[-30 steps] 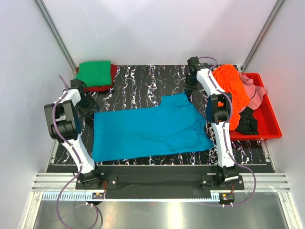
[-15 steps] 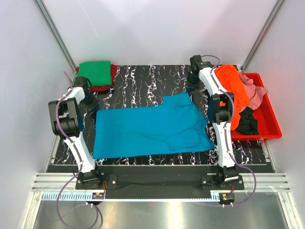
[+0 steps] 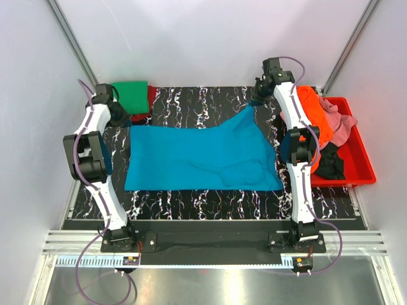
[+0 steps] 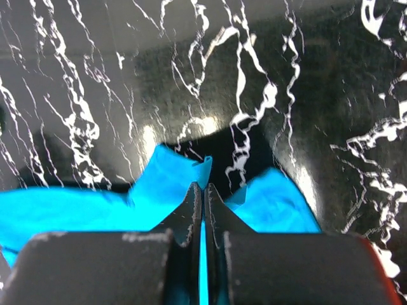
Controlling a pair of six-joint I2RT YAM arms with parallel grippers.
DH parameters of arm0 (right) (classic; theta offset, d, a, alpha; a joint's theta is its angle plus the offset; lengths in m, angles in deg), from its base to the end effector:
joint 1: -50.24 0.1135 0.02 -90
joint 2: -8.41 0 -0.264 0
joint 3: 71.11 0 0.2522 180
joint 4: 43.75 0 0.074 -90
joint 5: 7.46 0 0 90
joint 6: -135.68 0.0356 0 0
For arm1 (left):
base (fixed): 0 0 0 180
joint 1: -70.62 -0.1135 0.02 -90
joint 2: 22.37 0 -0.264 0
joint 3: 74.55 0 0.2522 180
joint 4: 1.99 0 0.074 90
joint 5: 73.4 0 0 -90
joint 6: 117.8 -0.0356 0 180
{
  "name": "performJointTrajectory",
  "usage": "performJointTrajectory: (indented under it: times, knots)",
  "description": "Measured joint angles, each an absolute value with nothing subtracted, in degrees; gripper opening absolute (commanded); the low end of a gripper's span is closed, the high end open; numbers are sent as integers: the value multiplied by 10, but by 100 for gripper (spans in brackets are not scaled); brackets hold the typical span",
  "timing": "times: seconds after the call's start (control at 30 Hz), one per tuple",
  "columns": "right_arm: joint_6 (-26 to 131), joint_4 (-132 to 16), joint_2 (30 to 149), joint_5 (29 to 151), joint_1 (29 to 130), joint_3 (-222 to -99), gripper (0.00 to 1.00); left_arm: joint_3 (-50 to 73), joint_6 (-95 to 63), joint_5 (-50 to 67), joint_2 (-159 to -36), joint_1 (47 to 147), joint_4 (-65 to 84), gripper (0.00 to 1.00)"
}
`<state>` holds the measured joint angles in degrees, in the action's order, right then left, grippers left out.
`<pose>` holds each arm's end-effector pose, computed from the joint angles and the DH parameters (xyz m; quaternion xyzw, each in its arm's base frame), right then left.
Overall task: Fold and stack the t-shirts
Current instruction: Fold the tshirt
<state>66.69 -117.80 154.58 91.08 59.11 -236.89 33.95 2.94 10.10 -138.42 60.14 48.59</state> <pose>0.5331 0.0885 0.2563 0.0778 0.9467 0.1470 0.2759 0.4370 0.0767 0.2247 -0.3234 0.9041 -0.1019 0.2602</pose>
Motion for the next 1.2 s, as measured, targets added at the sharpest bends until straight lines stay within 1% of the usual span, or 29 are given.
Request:
performJointTrajectory:
  times: [0.13,0.23,0.27,0.3,0.33,0.4,0.43,0.47,0.5,0.53,0.6,0.63,0.67,0.73,0.9,1.0,1.2]
  knots:
    - [661,-1176,1512,919,588,-2310,0,320,36,89,-1355,601,483,0]
    - [651,-1168,1450,919,589,-2206,0,252,35,80,-1295,601,468,0]
    - [648,-1160,1423,916,589,-2160,0,222,35,79,-1267,601,467,0]
    - [645,-1134,1368,911,589,-2073,0,186,35,80,-1234,601,455,0]
    - [645,-1128,1332,904,590,-2021,0,155,34,80,-1206,601,448,0]
    - [649,-1075,1222,884,591,-1863,0,70,33,82,-1123,595,431,0]
    - [655,-1062,1155,873,591,-1783,2,25,34,84,-1080,589,417,9]
    - [660,-1053,1111,863,591,-1733,38,-15,34,86,-1042,581,412,18]
    - [671,-1038,1060,855,591,-1678,58,-48,37,87,-1013,572,405,30]
    - [679,-1032,1019,846,591,-1638,66,-75,37,91,-994,562,404,59]
    - [691,-1019,973,830,591,-1585,71,-107,44,95,-991,545,400,62]
    - [696,-1017,967,820,591,-1570,73,-115,47,96,-999,539,400,68]
    - [700,-1015,969,815,591,-1560,75,-120,47,96,-1009,537,400,71]
    - [710,-1013,984,803,591,-1545,76,-124,52,99,-1022,537,400,74]
    - [726,-1016,993,802,591,-1540,76,-120,52,97,-1024,537,399,74]
    - [746,-1014,990,826,596,-1538,76,-116,50,95,-1023,540,398,74]
    - [792,-1010,1006,886,647,-1495,75,-116,33,94,-1020,586,401,73]
